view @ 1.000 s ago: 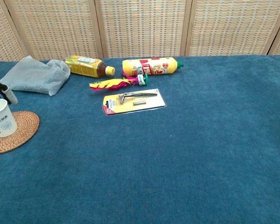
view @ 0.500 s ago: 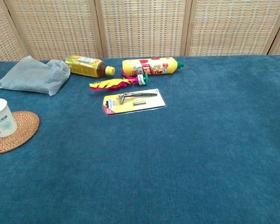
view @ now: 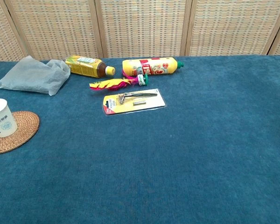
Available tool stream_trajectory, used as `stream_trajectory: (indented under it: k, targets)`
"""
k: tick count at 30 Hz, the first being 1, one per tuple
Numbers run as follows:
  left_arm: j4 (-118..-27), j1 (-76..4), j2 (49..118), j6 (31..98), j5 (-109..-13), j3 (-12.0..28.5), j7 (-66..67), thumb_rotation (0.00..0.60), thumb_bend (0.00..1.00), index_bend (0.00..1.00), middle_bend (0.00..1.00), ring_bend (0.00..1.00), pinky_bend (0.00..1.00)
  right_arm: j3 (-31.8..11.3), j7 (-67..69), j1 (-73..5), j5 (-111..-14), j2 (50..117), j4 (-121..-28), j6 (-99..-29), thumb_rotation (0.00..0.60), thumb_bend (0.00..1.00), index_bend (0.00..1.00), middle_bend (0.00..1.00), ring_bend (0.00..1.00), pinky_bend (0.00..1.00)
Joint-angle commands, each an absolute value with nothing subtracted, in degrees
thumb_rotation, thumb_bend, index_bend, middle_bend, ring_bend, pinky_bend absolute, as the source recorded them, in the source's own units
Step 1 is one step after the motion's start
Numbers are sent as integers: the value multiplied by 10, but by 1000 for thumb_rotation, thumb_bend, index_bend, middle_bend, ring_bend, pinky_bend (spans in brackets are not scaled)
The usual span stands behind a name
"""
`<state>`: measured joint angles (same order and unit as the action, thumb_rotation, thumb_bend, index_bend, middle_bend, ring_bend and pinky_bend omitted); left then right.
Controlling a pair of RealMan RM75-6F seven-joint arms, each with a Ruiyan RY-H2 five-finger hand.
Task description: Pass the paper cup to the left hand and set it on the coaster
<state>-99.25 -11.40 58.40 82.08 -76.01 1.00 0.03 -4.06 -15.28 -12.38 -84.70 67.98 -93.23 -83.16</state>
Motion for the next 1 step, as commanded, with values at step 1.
stream_trajectory:
  k: [1]
  targets:
    - [-994,-112,584,819,-766,10,3,600,0,0,0,0,0,-42,-151,-122,-849,678,-933,-834,600,0,72,0,0,0]
